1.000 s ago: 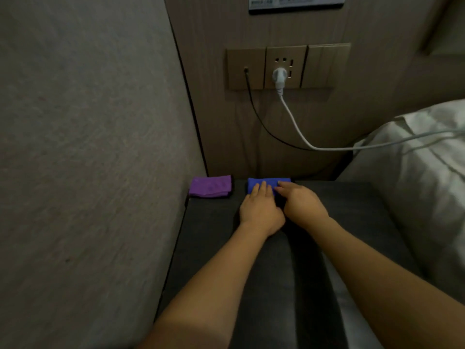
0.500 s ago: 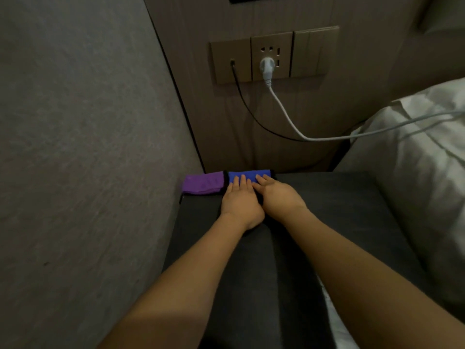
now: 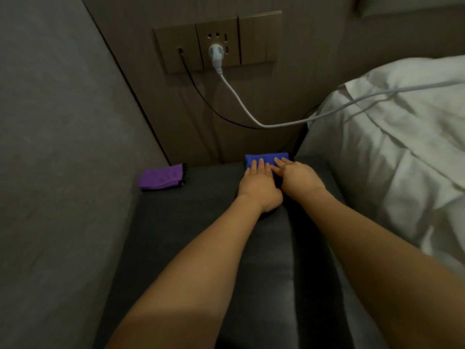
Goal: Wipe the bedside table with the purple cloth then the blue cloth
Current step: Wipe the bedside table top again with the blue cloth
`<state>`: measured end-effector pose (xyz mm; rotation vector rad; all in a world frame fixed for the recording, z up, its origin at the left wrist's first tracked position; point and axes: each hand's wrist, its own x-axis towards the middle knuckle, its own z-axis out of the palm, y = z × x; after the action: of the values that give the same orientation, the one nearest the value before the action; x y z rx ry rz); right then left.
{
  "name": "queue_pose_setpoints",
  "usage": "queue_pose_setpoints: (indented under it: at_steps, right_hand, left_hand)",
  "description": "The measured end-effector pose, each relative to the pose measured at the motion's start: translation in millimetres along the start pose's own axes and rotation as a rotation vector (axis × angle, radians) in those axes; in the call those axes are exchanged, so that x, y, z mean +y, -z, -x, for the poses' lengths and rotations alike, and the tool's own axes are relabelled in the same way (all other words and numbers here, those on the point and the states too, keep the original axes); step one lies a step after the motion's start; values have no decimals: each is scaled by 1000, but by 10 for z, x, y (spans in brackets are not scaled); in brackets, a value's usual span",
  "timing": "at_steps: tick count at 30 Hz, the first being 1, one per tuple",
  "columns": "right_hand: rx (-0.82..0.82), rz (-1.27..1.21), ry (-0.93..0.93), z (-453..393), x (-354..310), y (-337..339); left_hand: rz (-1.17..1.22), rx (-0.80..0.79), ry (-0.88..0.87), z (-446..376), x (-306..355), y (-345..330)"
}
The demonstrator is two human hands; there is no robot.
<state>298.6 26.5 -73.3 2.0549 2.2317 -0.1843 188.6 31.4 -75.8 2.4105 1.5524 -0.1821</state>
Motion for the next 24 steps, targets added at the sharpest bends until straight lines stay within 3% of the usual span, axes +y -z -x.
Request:
queue_pose_setpoints:
  at_steps: [9,24]
  right_hand:
    - [53,25,-77,172,594,-75]
    - [32,50,-184,554,371,-32]
  left_hand:
    - [-4,2,-69,-239,576,-54]
    - [47,-32,-107,120,642,-112]
